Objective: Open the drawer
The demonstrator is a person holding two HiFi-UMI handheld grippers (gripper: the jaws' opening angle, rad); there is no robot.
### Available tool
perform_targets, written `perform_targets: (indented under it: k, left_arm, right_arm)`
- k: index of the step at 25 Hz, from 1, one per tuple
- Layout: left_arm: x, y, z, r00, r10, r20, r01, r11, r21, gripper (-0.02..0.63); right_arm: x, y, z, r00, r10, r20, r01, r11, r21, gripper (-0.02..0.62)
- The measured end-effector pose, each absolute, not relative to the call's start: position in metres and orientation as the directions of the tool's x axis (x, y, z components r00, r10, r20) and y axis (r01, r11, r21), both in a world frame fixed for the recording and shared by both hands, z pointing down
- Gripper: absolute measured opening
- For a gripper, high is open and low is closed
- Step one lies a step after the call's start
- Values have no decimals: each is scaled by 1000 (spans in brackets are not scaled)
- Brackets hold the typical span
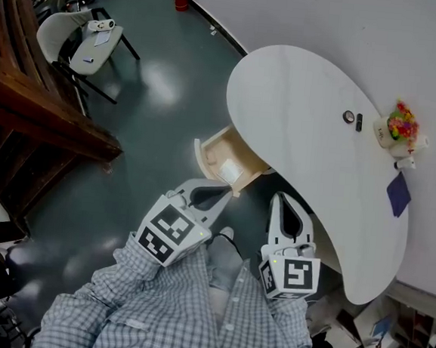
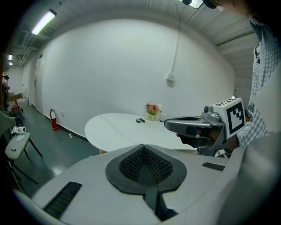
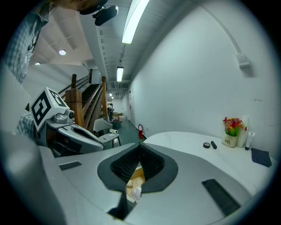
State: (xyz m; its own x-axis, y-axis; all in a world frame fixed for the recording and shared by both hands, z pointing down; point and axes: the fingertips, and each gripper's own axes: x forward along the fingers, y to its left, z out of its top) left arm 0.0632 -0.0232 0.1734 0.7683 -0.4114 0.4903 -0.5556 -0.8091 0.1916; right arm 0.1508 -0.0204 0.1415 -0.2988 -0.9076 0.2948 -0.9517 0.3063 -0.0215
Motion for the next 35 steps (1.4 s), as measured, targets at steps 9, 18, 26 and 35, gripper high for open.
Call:
perform_targets:
  k: [9, 18, 26, 35]
  left_arm:
    - [63, -21, 175, 768, -407, 494, -554, -810, 193, 6]
    - [62, -17, 177, 769, -398, 500, -549, -812, 198, 6]
    - [60, -14, 180, 770, -395, 501, -551, -808, 208, 6]
    - [61, -8, 182, 776, -372, 509, -537, -813, 224, 6]
  right_arm:
    - [148, -19, 143, -306, -904, 298, -949, 313, -26, 8]
    - [144, -17, 148, -316, -896, 311, -946, 321, -36, 8]
    - [140, -15, 151, -325, -891, 317, -943, 330, -37, 8]
    - [139, -12, 151, -327, -888, 324, -942, 333, -40, 8]
